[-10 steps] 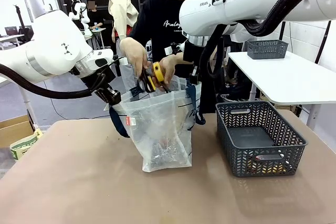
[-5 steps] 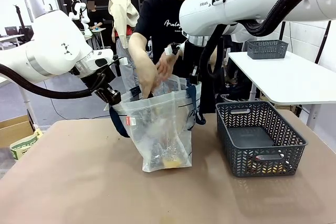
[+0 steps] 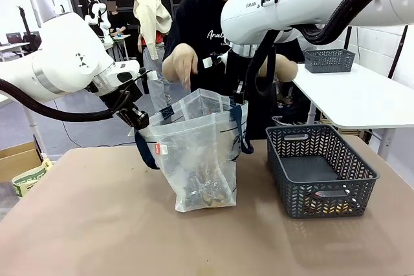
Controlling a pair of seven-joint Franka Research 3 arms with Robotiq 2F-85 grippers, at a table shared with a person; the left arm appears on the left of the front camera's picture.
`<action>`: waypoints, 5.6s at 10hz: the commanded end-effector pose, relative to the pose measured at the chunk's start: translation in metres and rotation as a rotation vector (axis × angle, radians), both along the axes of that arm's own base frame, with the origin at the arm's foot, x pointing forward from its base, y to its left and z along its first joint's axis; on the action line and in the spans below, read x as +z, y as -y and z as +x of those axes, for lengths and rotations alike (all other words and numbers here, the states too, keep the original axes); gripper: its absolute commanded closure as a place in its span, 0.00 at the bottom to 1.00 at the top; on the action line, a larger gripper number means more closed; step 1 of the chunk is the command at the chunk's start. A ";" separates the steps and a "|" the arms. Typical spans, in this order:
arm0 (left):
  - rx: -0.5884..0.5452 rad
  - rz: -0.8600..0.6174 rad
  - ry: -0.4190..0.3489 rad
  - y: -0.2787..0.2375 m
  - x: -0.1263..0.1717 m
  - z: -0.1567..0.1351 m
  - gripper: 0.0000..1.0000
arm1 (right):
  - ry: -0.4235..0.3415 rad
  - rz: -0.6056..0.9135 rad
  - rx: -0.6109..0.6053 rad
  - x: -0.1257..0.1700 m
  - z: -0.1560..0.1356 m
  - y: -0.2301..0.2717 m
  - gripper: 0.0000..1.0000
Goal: Transfer purchased items from the store into the shopping bag.
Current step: Move the Reusable shopping bag to the right side of the table.
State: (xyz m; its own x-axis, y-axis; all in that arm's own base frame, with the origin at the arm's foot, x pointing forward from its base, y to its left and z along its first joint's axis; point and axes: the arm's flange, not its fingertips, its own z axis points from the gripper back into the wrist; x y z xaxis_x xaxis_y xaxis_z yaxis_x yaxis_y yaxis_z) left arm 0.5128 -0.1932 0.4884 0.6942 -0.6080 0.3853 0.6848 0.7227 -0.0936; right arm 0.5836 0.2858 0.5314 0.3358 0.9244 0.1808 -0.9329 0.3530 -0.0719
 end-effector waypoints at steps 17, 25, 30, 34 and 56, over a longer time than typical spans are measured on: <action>0.001 0.000 0.000 -0.001 0.000 0.000 1.00 | 0.002 0.001 -0.001 0.001 0.000 0.000 1.00; 0.001 0.000 0.000 -0.001 0.000 0.000 1.00 | 0.002 0.001 -0.001 0.001 0.000 0.000 1.00; 0.001 0.000 0.000 -0.001 0.000 0.000 1.00 | 0.002 0.001 -0.001 0.001 0.000 0.000 1.00; 0.001 0.000 0.000 -0.001 0.000 0.000 1.00 | 0.002 0.001 -0.001 0.001 0.000 0.000 1.00; 0.001 0.000 0.000 -0.001 0.000 0.000 1.00 | 0.002 0.001 -0.001 0.001 0.000 0.000 1.00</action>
State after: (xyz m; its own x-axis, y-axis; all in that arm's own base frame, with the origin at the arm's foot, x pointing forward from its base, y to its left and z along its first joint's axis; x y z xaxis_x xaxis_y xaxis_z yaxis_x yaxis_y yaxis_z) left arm 0.5128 -0.1932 0.4884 0.6942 -0.6080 0.3852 0.6849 0.7226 -0.0936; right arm 0.5836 0.2858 0.5314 0.3358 0.9244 0.1808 -0.9329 0.3530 -0.0719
